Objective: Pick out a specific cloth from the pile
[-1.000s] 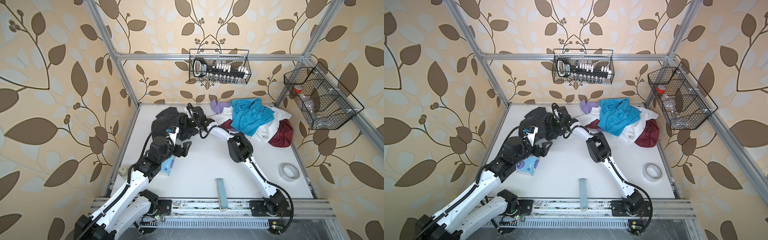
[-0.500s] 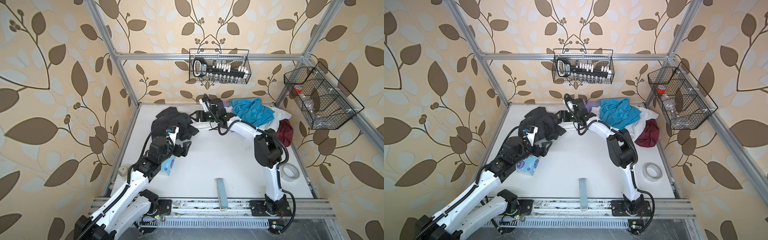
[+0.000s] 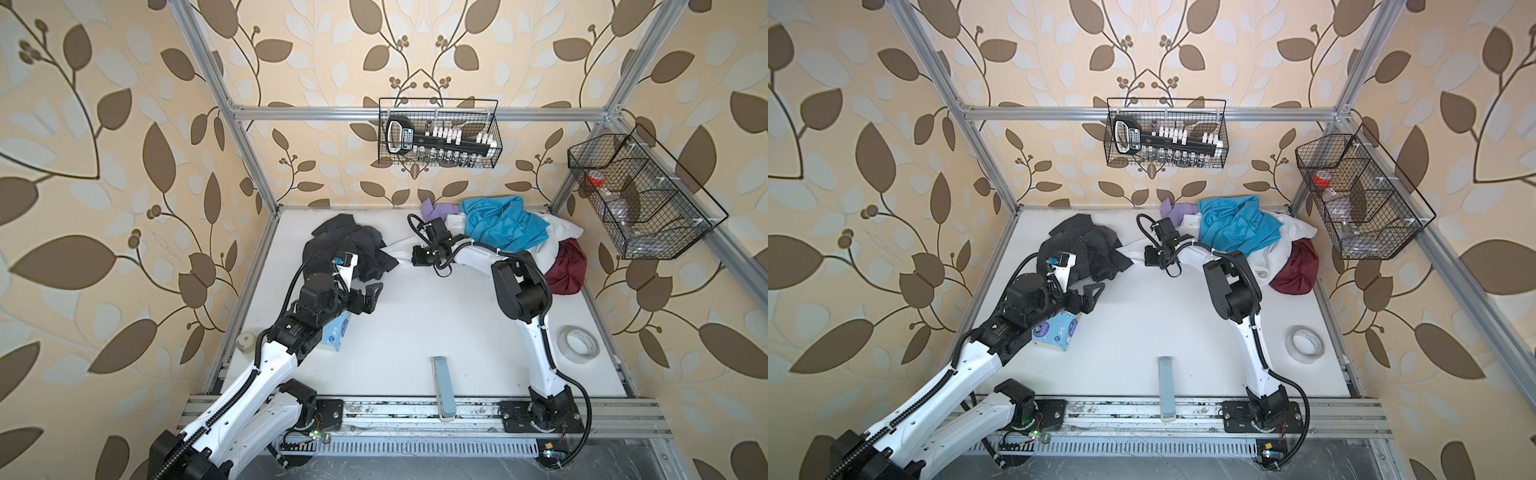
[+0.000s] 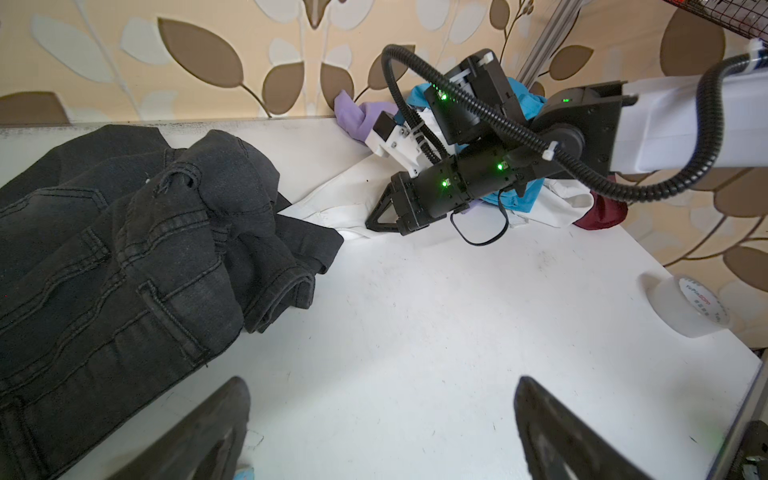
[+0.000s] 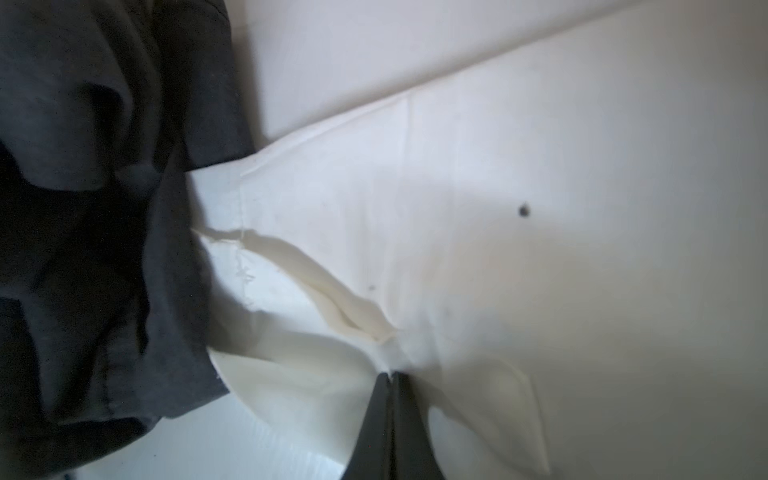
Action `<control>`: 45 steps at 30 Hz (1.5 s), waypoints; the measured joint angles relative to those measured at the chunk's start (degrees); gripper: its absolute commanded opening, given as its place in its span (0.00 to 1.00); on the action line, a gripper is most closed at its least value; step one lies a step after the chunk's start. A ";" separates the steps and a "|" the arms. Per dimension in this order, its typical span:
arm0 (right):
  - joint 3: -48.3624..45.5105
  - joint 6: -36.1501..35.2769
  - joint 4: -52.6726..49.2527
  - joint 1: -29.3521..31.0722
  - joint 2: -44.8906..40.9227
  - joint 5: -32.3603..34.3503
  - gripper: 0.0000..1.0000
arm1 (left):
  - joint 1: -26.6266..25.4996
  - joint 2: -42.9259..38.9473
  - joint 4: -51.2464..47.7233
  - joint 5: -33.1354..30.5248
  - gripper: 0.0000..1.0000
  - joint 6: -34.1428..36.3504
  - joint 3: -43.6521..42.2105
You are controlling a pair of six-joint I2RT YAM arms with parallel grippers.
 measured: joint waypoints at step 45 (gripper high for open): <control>-12.72 -1.46 0.15 -12.74 -7.98 -0.20 0.00 | 5.38 79.06 -42.69 -20.70 0.89 -5.44 72.24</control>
